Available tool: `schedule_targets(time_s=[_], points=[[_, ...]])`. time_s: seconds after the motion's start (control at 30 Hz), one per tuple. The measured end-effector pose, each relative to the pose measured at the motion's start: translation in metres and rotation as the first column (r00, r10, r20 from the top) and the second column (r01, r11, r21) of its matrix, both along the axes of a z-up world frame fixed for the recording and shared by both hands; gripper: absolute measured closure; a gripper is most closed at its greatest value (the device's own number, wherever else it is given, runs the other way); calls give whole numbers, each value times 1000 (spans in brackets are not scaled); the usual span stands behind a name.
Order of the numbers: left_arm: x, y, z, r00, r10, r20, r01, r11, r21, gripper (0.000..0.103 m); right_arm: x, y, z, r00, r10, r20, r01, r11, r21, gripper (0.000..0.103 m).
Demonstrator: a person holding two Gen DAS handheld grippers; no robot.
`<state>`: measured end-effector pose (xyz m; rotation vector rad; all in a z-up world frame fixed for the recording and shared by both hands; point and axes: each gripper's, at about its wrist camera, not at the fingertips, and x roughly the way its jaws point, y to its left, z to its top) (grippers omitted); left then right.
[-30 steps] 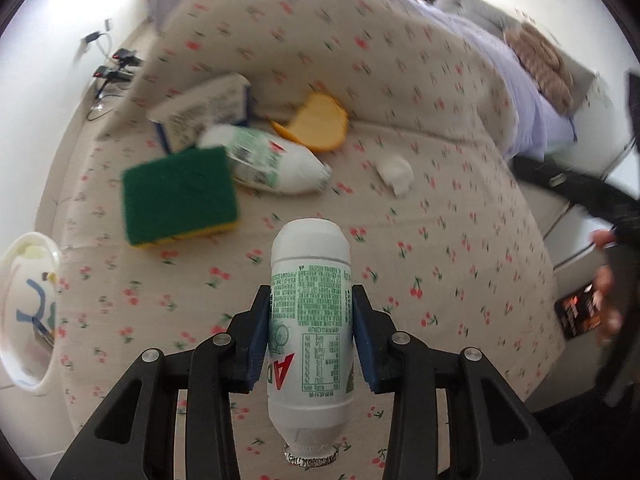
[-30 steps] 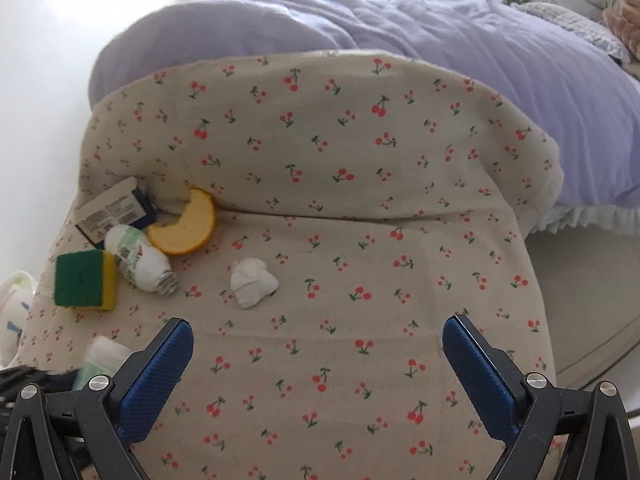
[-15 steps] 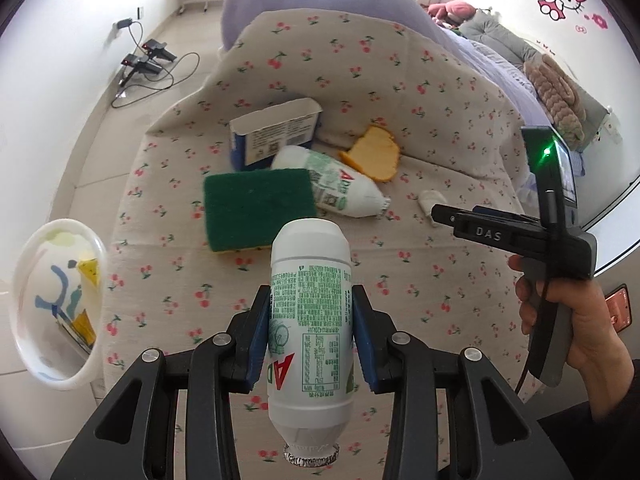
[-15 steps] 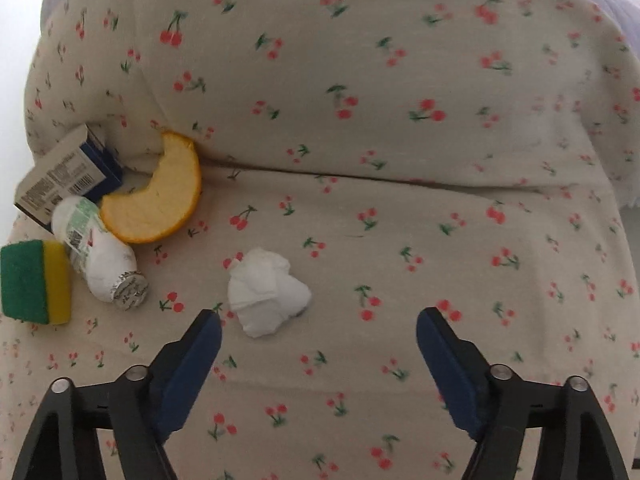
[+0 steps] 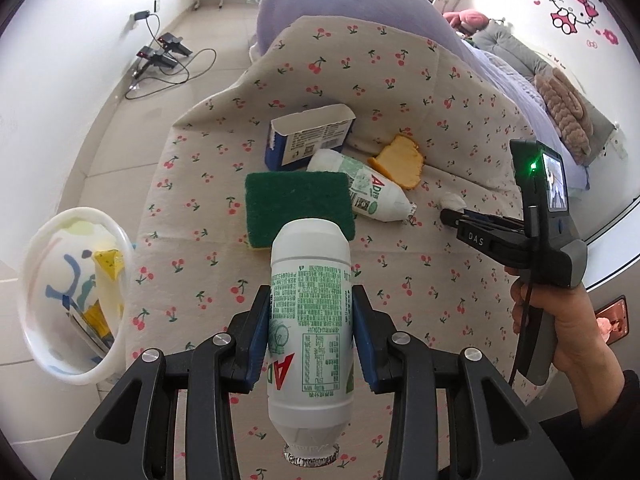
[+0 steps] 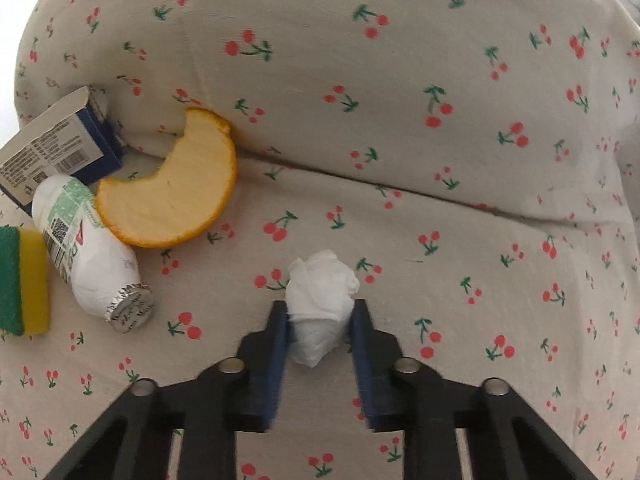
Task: Collect trash
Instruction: 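Grasp the white tissue ball with the right tool while the left holds the bottle, then carry bottle and tissue over the wastebasket and open the left tool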
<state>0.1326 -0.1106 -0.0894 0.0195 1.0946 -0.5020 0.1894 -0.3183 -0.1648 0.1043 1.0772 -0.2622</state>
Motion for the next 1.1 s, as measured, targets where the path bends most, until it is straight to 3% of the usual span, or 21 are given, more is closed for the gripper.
schedule_targets(time_s=[0.2, 0.6, 0.83, 1.1], points=[[-1, 16, 6, 1000, 29, 10, -29, 1000, -12, 63, -3, 11, 9, 1000, -4, 25, 3, 1000, 7, 84], [1, 64, 27, 989, 135, 53, -132, 989, -58, 63, -25, 67, 72, 987, 86, 133, -91, 995, 38, 84], [2, 103, 38, 972, 213, 98, -209, 976, -54, 63, -29, 103, 99, 970, 166, 176, -182, 980, 76, 84], [5, 158, 37, 940, 317, 124, -314, 949, -43, 63, -24, 179, 110, 930, 300, 213, -326, 940, 100, 84]])
